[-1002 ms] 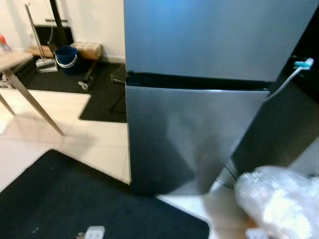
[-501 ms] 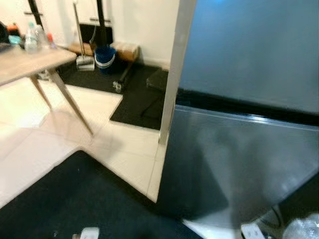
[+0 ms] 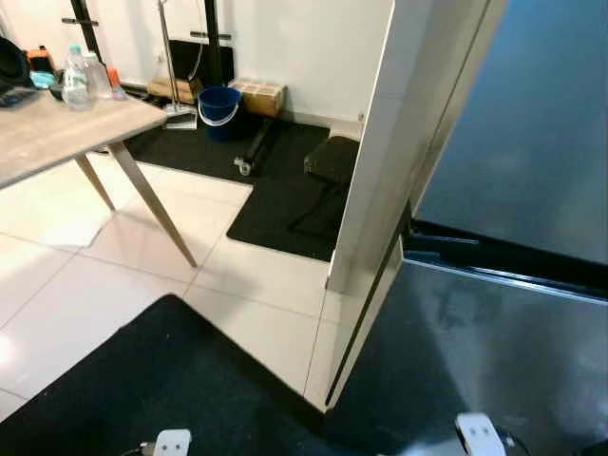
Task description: Restocking fridge
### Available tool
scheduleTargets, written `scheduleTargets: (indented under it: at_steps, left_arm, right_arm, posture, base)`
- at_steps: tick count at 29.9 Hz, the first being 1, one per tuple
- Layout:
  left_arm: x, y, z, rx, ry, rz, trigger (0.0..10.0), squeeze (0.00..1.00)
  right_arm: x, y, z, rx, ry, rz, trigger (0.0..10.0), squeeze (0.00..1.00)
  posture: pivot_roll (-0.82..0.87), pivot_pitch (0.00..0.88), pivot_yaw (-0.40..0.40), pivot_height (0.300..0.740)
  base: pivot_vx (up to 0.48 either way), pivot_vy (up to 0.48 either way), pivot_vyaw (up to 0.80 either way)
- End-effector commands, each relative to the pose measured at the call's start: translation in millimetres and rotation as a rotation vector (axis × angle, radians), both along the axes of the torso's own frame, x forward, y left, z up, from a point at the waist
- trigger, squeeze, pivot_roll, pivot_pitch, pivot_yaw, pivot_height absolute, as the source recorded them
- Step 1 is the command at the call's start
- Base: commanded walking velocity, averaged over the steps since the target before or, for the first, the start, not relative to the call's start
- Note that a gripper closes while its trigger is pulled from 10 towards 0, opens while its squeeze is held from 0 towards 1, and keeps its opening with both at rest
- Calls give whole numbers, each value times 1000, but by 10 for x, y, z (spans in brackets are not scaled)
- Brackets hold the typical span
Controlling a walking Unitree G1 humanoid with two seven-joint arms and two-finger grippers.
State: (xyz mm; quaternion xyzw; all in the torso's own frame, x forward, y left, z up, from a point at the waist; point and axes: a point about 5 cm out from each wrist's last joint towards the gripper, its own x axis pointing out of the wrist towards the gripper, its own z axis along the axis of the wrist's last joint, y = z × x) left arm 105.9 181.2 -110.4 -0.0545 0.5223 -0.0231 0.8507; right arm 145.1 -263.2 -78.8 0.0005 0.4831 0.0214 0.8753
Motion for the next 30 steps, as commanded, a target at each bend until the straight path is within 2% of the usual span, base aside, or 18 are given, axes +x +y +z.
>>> scheduleTargets:
  at_steps: [1,12,16,17,21,30]
  left_arm:
    - [-171,-91,-56,-24,70,-18,10000,0]
    - [-168,-102,-56,-23,72,-33,10000,0]
    - [-168,-99,-56,-22,72,-36,10000,0]
    - [-168,-99,-56,-22,72,-36,10000,0]
    - [-171,-101,-57,-22,74,-37,10000,0]
    - [-178,-104,-59,-24,74,-35,10000,0]
  right_arm:
    - [-40,-62,9,2,-7,-31,10000,0]
    - [206,-119,142,47,-128,-117,10000,0]
    - [400,-142,256,109,-235,-202,10000,0]
    - [400,-142,256,109,-235,-202,10000,0]
    - [627,-173,404,168,-349,-287,10000,0]
    - [803,-275,553,148,-436,-390,10000,0]
  posture:
    - [-66,0,-63,740]
    - [-65,0,-66,740]
    - [-66,0,-65,740]
    - [-66,0,-65,740]
    - [-63,0,-64,740]
    - [-63,0,-64,740]
  base:
    - [0,0,0]
    - [0,0,0]
    - [0,0,0]
    - [0,0,0]
    - [0,0,0]
    - [0,0,0]
